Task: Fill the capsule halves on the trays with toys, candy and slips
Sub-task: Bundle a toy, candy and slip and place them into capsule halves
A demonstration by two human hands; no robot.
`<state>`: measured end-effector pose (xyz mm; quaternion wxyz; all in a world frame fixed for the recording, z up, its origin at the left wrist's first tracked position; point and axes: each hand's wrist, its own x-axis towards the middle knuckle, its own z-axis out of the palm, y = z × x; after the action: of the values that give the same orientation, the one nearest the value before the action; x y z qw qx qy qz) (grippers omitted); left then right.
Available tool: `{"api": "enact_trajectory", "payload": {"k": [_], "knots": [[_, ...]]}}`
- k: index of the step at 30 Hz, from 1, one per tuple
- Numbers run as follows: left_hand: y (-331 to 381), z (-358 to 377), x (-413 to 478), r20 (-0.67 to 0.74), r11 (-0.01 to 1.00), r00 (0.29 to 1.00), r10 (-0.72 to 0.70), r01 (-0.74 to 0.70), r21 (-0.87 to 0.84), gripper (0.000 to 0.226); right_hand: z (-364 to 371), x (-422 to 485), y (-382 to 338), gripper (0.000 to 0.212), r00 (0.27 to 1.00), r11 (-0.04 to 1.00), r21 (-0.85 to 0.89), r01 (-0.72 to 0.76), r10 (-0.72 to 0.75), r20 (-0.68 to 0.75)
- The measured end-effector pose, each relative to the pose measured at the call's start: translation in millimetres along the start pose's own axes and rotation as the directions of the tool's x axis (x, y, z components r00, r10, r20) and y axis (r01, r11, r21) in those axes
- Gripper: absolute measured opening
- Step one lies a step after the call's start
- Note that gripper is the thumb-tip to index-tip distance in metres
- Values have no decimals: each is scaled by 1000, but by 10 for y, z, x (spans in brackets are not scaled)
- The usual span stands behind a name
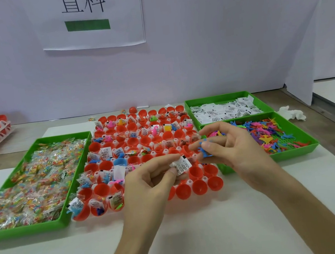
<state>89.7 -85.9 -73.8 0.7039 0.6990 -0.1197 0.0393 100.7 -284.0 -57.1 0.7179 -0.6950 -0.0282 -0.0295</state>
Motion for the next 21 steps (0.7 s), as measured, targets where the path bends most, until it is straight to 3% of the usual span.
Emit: {"api": "enact_trajectory", "payload": {"k": [12, 16, 21], "knots": [[-8, 7, -5, -10, 999, 999, 45, -45, 22, 38, 203, -68, 8, 12, 995, 995, 2, 101, -101, 10], [-19, 4, -18, -7, 993, 997, 83, -82, 81, 38, 276, -93, 55, 11, 996, 991, -99, 93, -93, 8], [-12, -7, -16, 3, 994, 995, 102, -102, 30, 30, 337, -100, 76, 13, 991, 982, -150, 116, -123, -42]]}}
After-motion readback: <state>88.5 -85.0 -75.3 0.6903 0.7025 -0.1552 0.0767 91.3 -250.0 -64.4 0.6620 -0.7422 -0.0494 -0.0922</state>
